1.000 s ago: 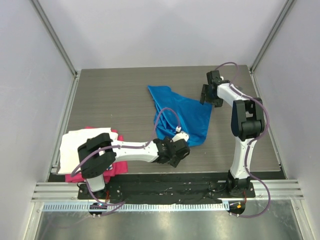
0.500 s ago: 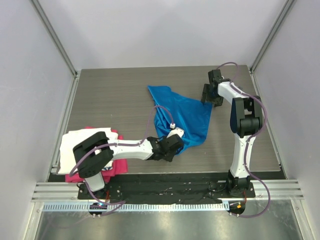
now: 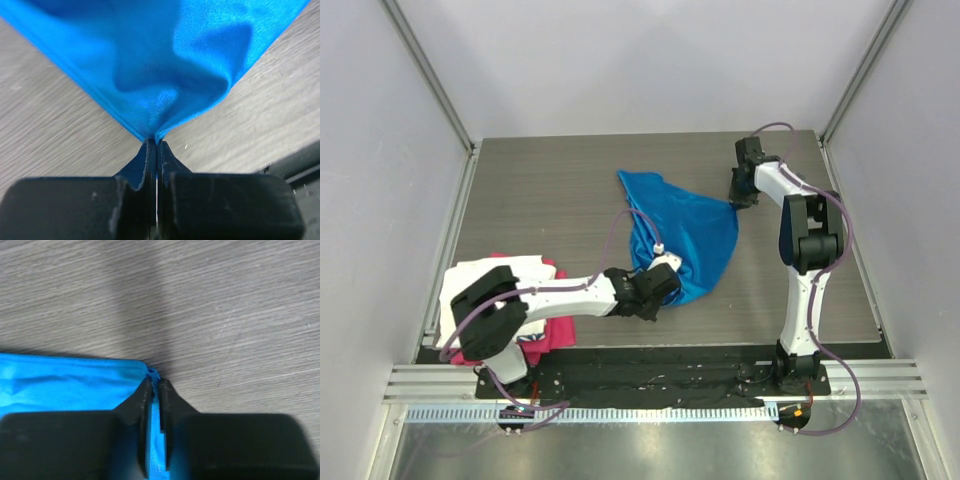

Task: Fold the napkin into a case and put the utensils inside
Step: Pick up the crumpled napkin from the center of the board, then flatten out the crumpled napkin at the center of the board.

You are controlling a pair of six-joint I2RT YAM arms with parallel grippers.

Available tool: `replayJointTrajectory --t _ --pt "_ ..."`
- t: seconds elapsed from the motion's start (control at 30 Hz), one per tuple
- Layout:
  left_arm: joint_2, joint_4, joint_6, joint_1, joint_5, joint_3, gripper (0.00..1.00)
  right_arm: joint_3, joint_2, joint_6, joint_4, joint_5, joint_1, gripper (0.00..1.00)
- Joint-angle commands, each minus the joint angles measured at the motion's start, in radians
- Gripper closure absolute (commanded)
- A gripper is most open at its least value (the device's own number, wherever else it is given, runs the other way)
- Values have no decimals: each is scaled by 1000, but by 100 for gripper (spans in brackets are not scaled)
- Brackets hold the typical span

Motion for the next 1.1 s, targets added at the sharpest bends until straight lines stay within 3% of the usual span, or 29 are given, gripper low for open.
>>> replayJointTrajectory --t 0.0,0.13,0.23,0.5,0.73,0.93,1.07 --pt "-173 -138 37 32 -61 114 100 20 -110 5 -19 -16 -2 95" --pt "-334 -175 111 47 -83 207 100 -47 -339 22 -27 11 -3 99" --pt "-451 -165 183 47 -11 304 100 -73 -517 31 -59 33 -3 99" --pt "-563 -141 215 35 403 612 100 -66 -1036 63 -152 56 -2 99" --pt "-558 -101 144 33 606 766 100 54 -1325 77 -217 80 -3 99" --pt "-548 -168 187 33 460 748 100 57 -1255 57 -116 77 -2 99" --pt "-497 -236 152 49 87 683 100 40 -1079 49 2 27 -3 99"
